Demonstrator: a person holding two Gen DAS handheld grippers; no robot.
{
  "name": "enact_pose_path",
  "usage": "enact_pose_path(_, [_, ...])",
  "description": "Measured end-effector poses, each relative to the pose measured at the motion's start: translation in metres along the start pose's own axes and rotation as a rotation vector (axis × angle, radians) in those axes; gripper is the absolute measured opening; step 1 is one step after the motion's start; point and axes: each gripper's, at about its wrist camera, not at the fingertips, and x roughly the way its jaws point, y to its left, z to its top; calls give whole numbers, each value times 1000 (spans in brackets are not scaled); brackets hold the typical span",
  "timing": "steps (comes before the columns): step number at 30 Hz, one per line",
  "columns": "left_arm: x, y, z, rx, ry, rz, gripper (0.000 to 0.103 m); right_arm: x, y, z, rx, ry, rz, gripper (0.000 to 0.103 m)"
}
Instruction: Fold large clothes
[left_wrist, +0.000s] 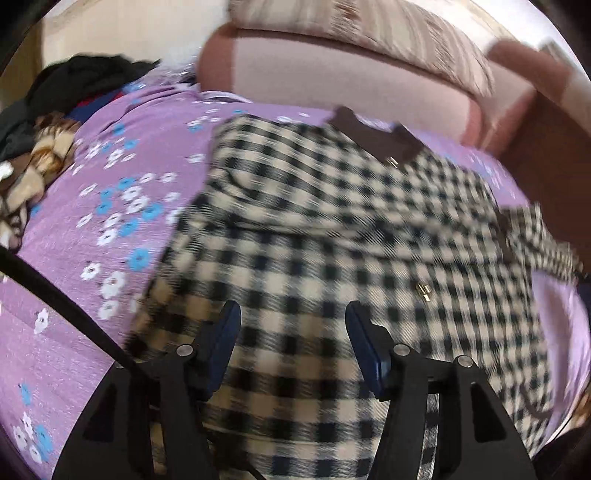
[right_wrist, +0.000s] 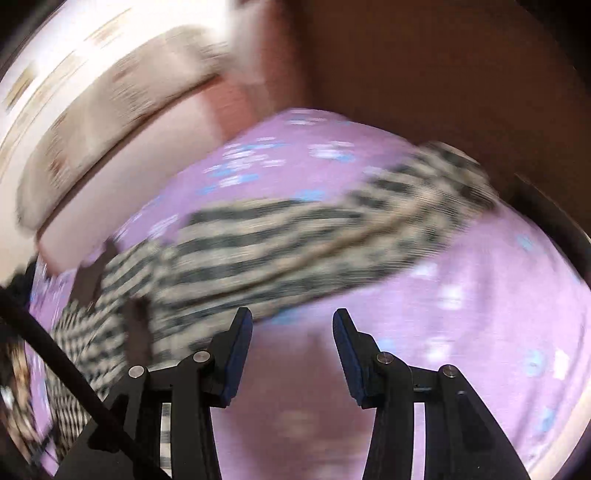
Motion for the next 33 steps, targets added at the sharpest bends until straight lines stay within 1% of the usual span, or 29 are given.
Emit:
enact_pose_path(1, [-1, -8, -1, 26, -6, 2, 58, -3, -18, 6, 41, -2, -17, 49])
enact_pose_path(2, [-3, -15, -2, 53, -16, 3, 58, -11, -48, 14, 111, -23, -53, 50])
enact_pose_path(3, [-6, -21, -2, 77, -30, 6, 58, -22, -79, 21, 182, -57, -101, 50])
enact_pose_path(5, [-15, -28, 1, 114, -66, 30, 58, -41, -121, 32, 261, -82, -183, 50])
enact_pose_path(6, [-24, -31, 3, 135, -93, 54, 58, -56, -140, 35, 286, -87, -219, 50])
enact_pose_path(7, [-34, -35, 5, 159, -118, 66, 58, -70, -149, 37, 289, -100, -230, 50])
enact_pose_path(8, [-44, -39, 6, 176, -137, 67, 58, -81, -153, 38, 283, -110, -237, 50])
enact_pose_path(9, [-58, -42, 9, 193, -162, 51, 58, -98, -154, 39, 255, -116, -250, 50])
enact_pose_path(11, [-86, -47, 15, 210, -205, 3, 61, -121, -149, 41, 207, -120, -260, 50])
enact_pose_path(13, [-116, -54, 24, 217, -251, -40, 68, -145, -137, 44, 165, -133, -259, 52])
enact_pose_path(15, [-142, -61, 34, 217, -287, -73, 70, -169, -124, 47, 130, -159, -258, 53])
enact_pose_path(17, [-167, -66, 40, 218, -321, -117, 76, -188, -109, 51, 102, -187, -257, 55])
enact_pose_path(18, [-178, -67, 42, 218, -337, -134, 81, -198, -97, 53, 90, -202, -249, 55])
enact_pose_path(20, [-195, -71, 40, 213, -365, -153, 84, -213, -81, 54, 66, -220, -225, 58])
enact_pose_path(22, [-206, -72, 35, 212, -374, -163, 86, -225, -59, 52, 21, -236, -203, 61])
enact_pose_path(25, [-210, -70, 26, 198, -361, -164, 88, -234, -33, 43, -53, -243, -198, 64])
enact_pose_path(27, [-203, -65, 22, 161, -325, -175, 88, -232, -21, 36, -92, -233, -202, 64])
enact_pose_path(29, [-191, -60, 18, 125, -281, -188, 88, -224, -17, 31, -102, -214, -194, 64])
enact_pose_path(33, [-162, -49, 9, 85, -196, -164, 88, -202, -20, 15, -89, -157, -170, 64])
